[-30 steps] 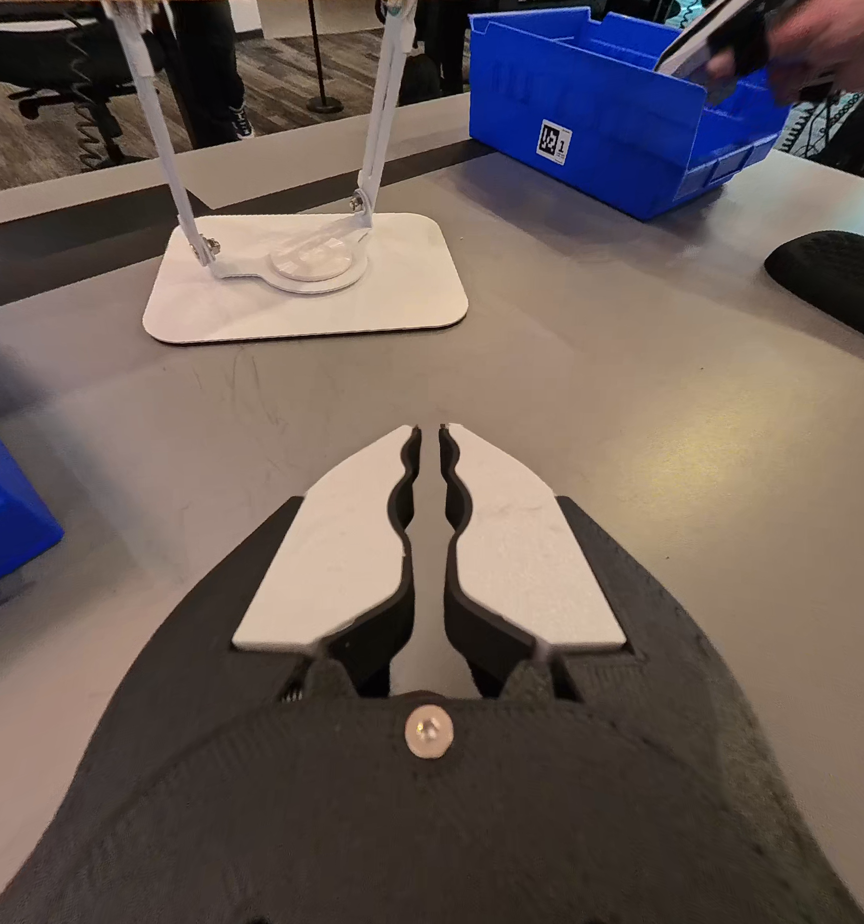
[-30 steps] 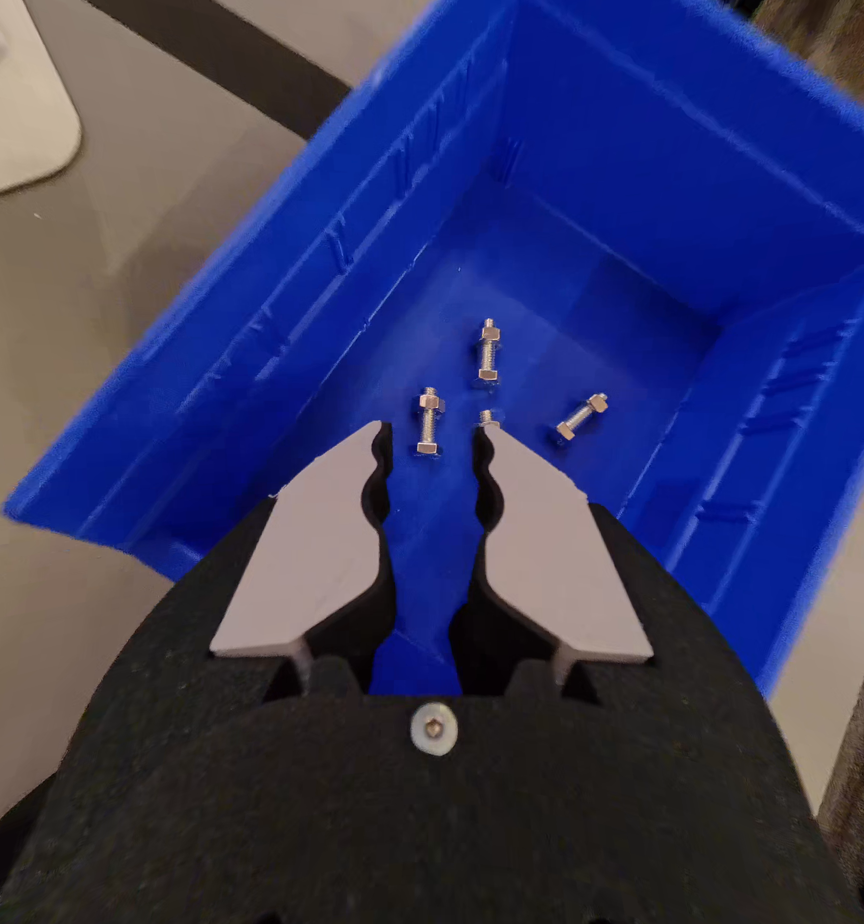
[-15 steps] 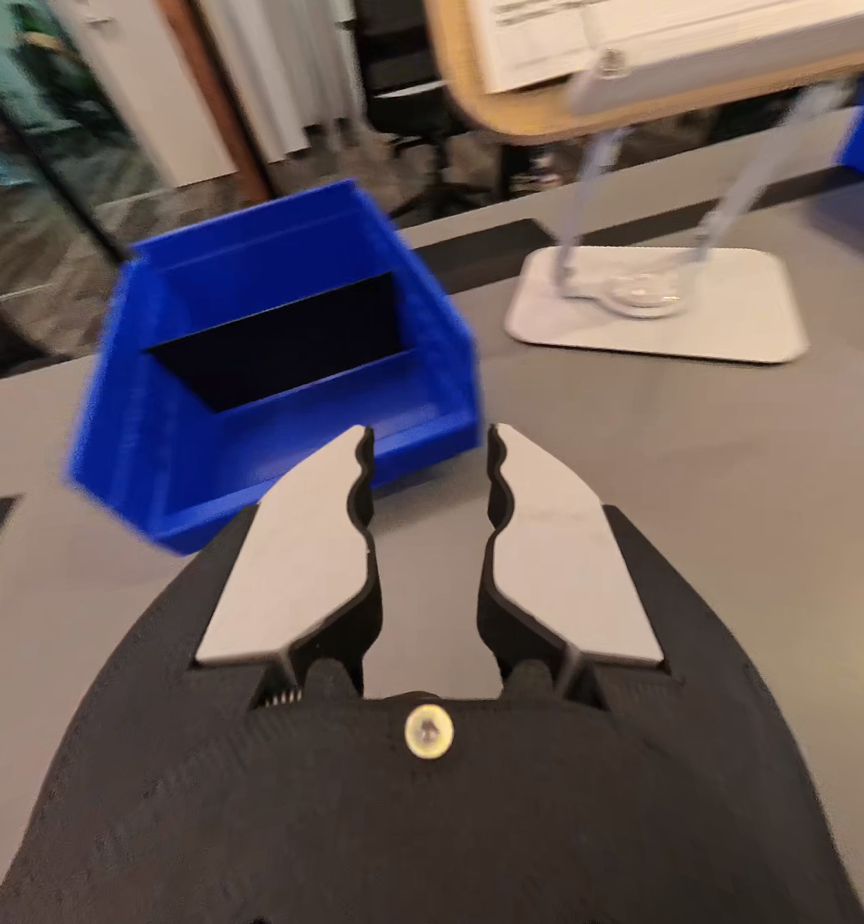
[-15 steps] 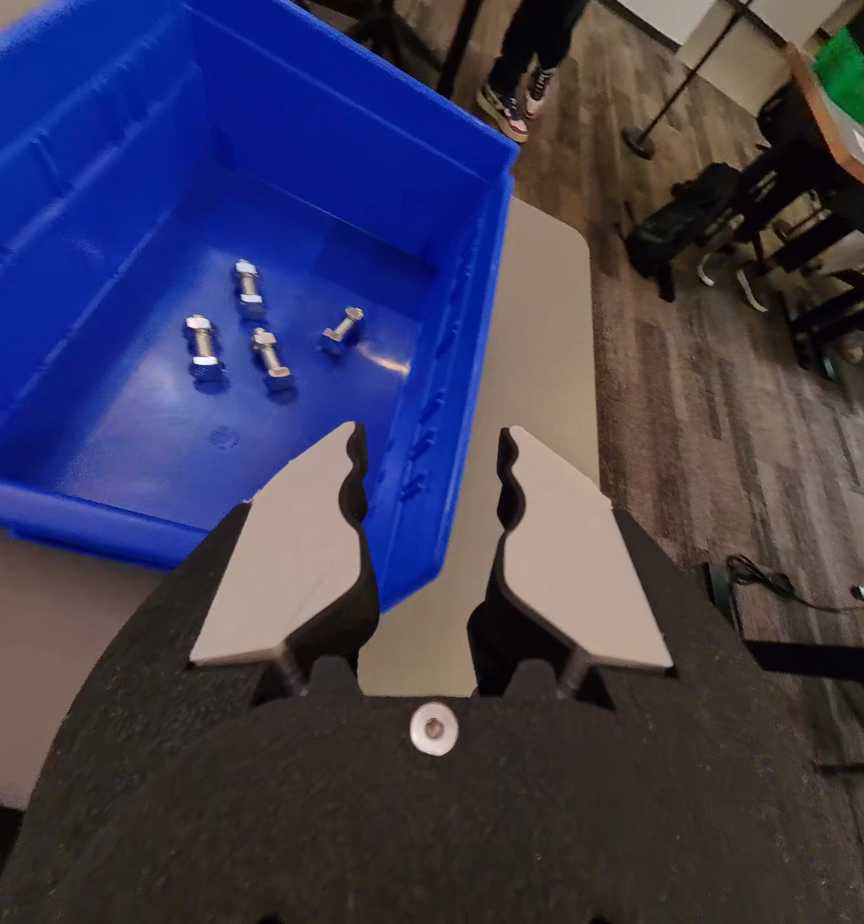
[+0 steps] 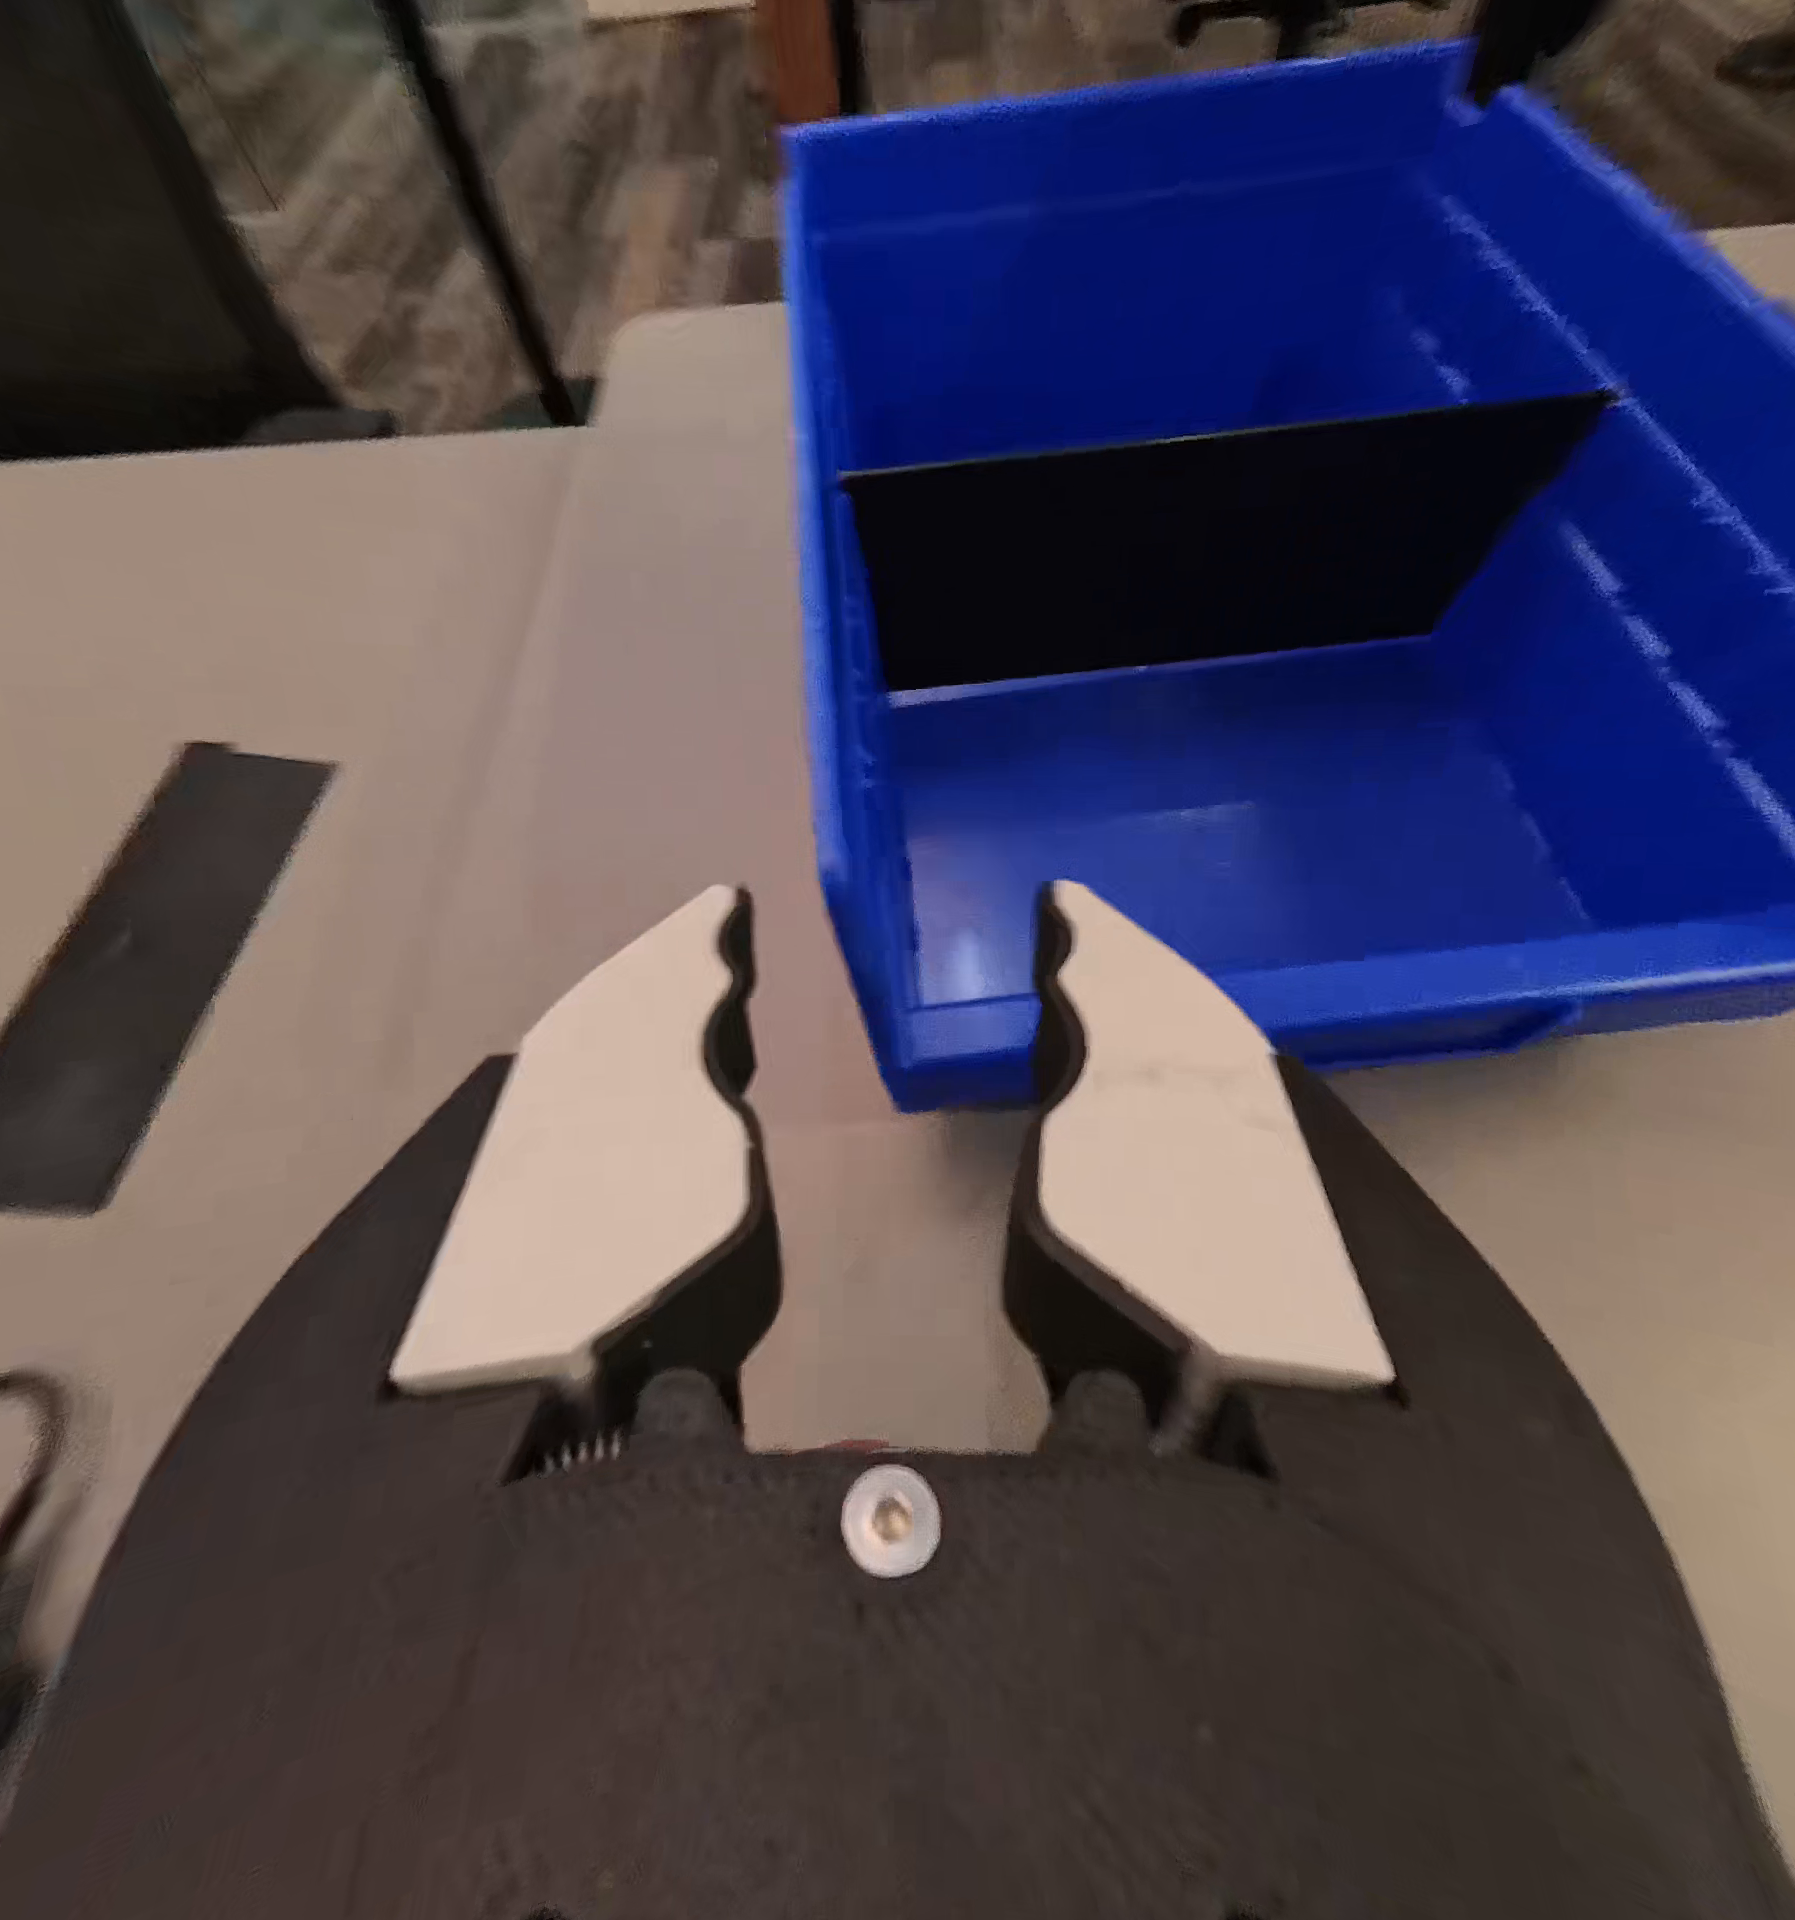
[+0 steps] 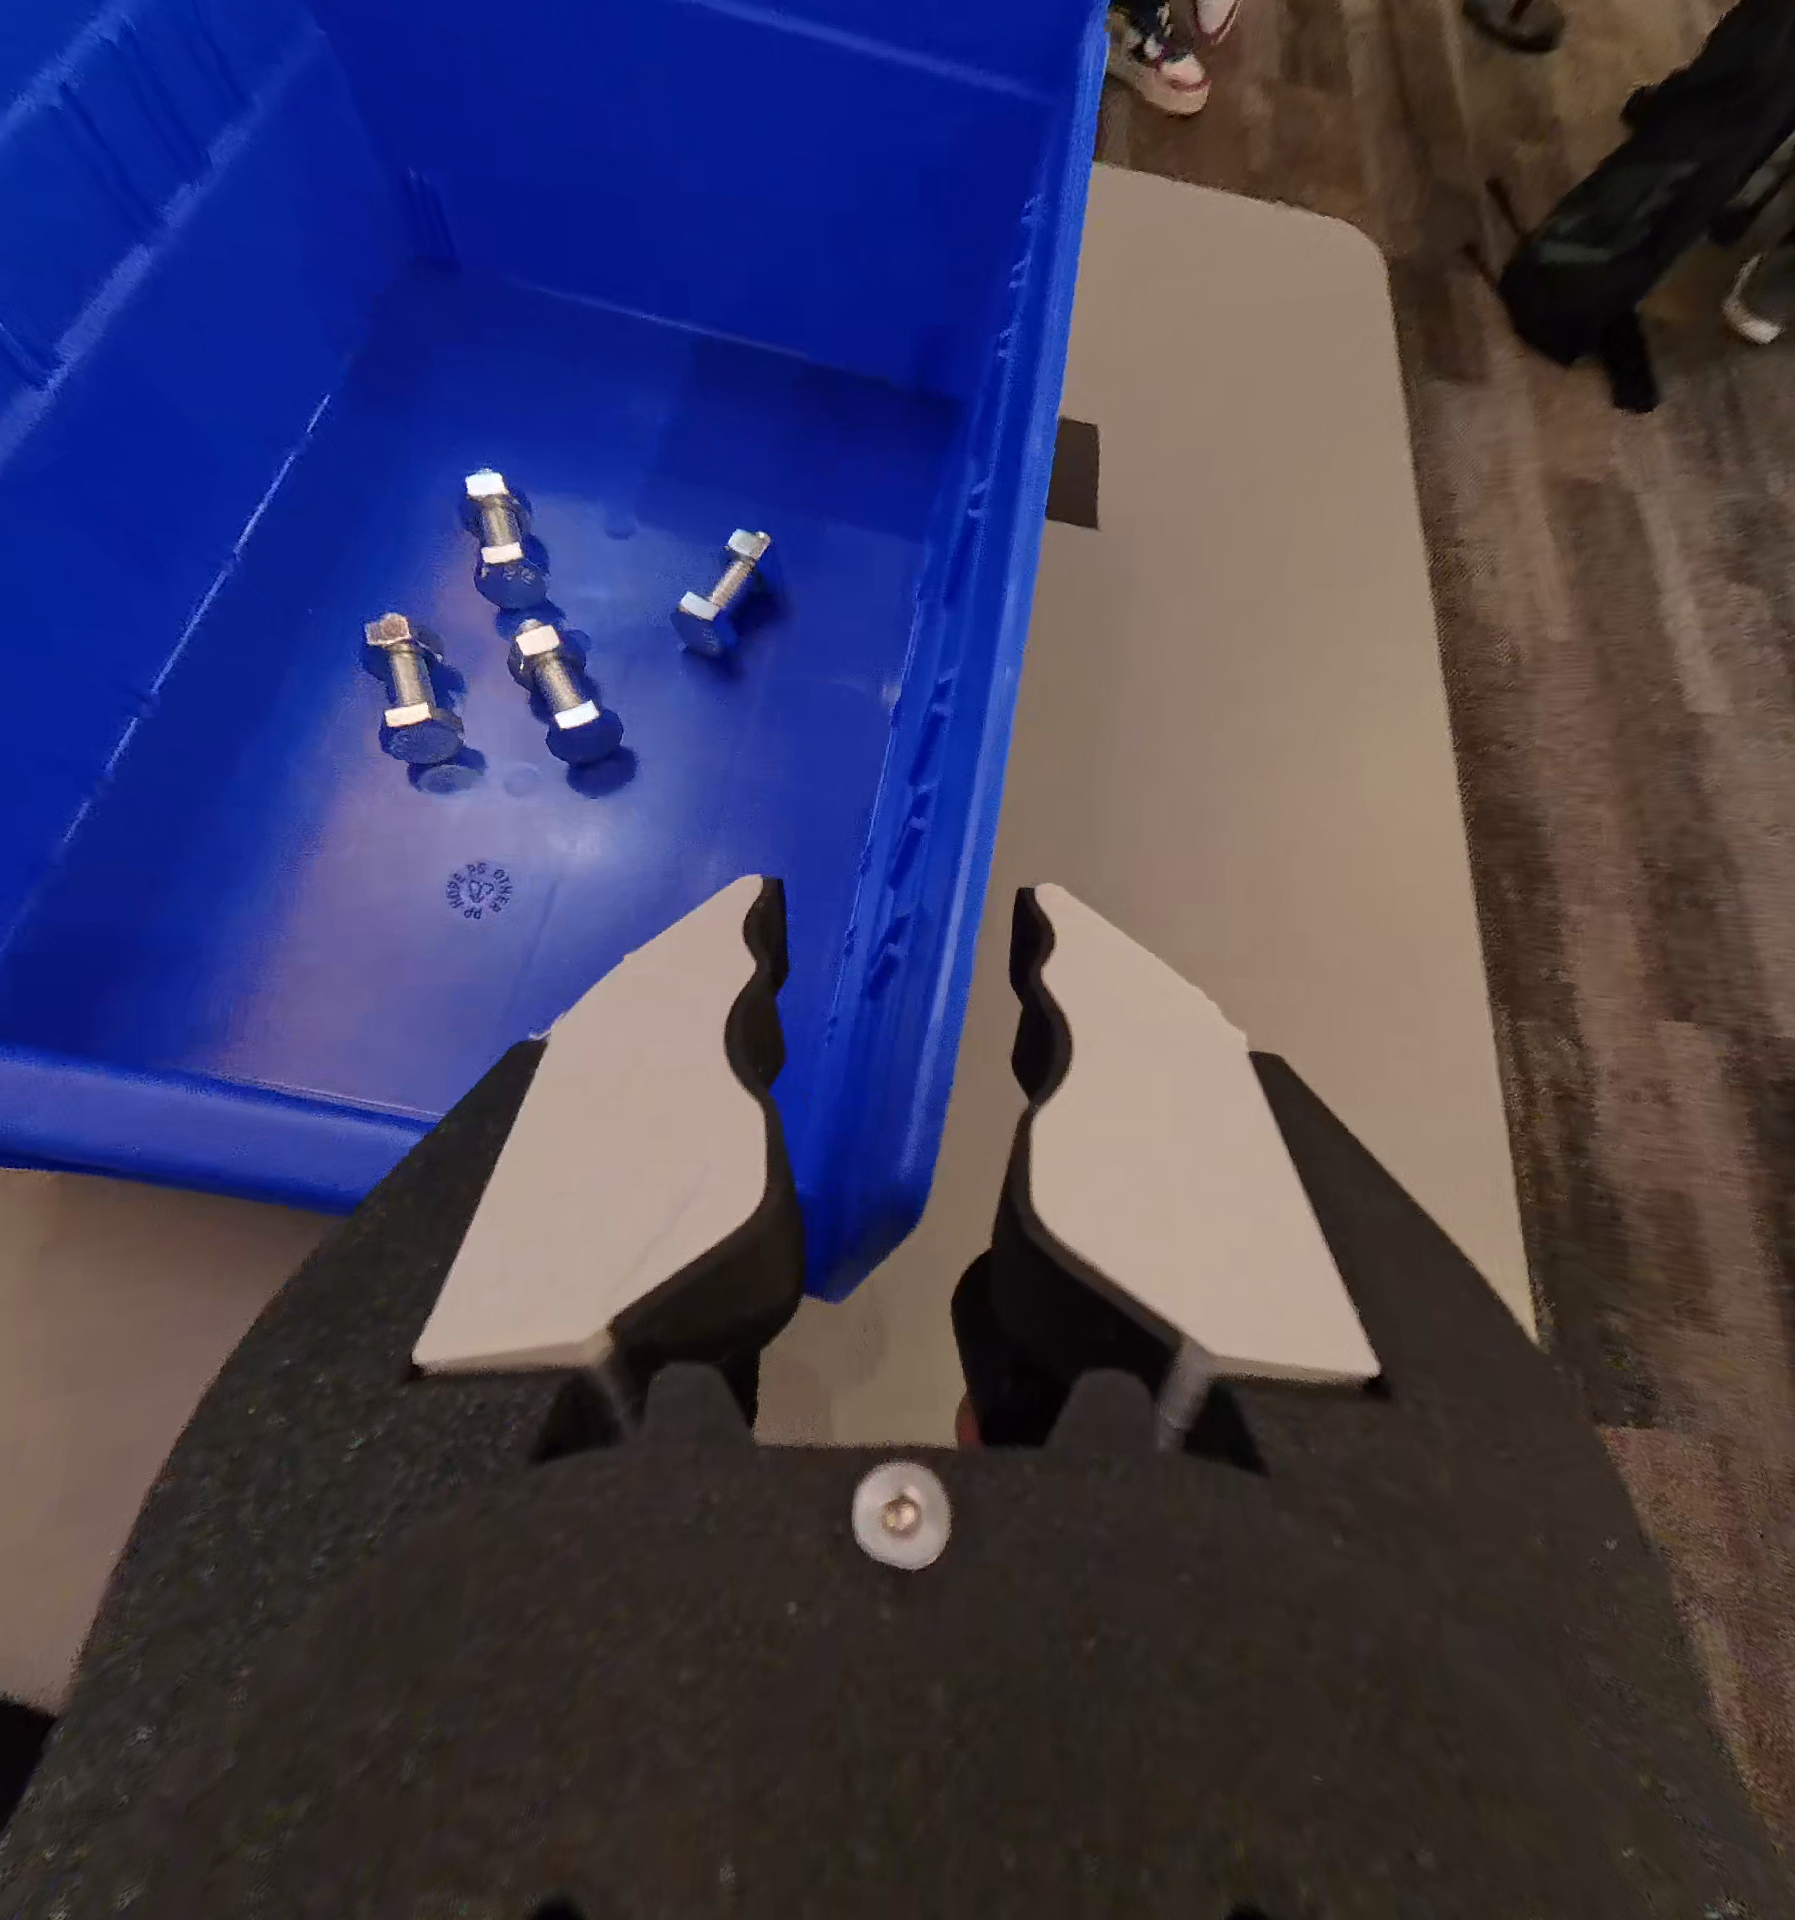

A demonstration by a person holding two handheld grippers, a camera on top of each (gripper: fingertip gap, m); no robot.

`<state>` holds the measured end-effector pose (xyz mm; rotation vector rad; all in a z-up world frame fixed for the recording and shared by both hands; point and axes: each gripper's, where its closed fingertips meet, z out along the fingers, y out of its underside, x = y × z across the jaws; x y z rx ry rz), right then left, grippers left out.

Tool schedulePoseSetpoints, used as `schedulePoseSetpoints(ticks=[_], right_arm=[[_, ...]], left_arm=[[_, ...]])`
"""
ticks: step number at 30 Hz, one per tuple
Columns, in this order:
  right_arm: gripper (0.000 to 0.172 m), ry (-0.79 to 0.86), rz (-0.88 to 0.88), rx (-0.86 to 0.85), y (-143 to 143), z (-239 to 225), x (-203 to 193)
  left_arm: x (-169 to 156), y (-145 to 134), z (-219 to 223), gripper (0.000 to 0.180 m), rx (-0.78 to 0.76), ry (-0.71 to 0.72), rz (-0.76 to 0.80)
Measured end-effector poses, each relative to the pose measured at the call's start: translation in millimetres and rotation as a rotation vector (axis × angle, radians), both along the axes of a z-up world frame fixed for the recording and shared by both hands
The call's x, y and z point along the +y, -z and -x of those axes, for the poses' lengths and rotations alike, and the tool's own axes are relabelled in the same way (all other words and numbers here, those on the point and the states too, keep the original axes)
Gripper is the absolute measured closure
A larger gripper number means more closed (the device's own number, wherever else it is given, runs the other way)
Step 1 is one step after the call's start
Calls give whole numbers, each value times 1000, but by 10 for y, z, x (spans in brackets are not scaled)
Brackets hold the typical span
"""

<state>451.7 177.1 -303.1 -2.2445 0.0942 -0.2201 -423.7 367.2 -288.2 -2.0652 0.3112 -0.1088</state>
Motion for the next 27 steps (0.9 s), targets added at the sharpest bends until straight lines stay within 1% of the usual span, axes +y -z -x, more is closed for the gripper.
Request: schedulePoseSetpoints(ticks=[2, 4, 5, 6, 7, 9, 10, 11, 16, 23, 27], right_arm=[[136, -20, 0, 35, 10, 32, 10], [140, -35, 1, 79, 29, 62, 18], [143, -45, 0, 101, 34, 78, 18], [147, -54, 4, 118, 42, 93, 15], [147, -58, 9, 125, 46, 94, 11], [149, -66, 20, 134, 52, 99, 1], [153, -71, 26, 130, 52, 92, -7], [158, -77, 34, 126, 57, 86, -18], [166, -76, 53, 105, 62, 43, -52], [166, -125, 81, 129, 58, 54, -162], [167, -155, 113, 135, 46, 63, -225]], left_arm=[[87, 158, -27, 142, -62, 36, 78], [149, 252, -38, 171, -107, 57, 109], [182, 266, -29, 175, -129, 50, 106], [203, 269, -29, 175, -144, 50, 102], [219, 269, -28, 175, -150, 50, 102], [236, 269, 1, 177, -104, 37, 91], [234, 271, -1, 177, -96, 37, 89], [226, 270, -11, 177, -113, 43, 95], [138, 234, -13, 177, -133, 47, 99], [-162, 81, -100, 178, -163, 119, 100], [-411, 35, -235, 178, -171, 210, 135]])
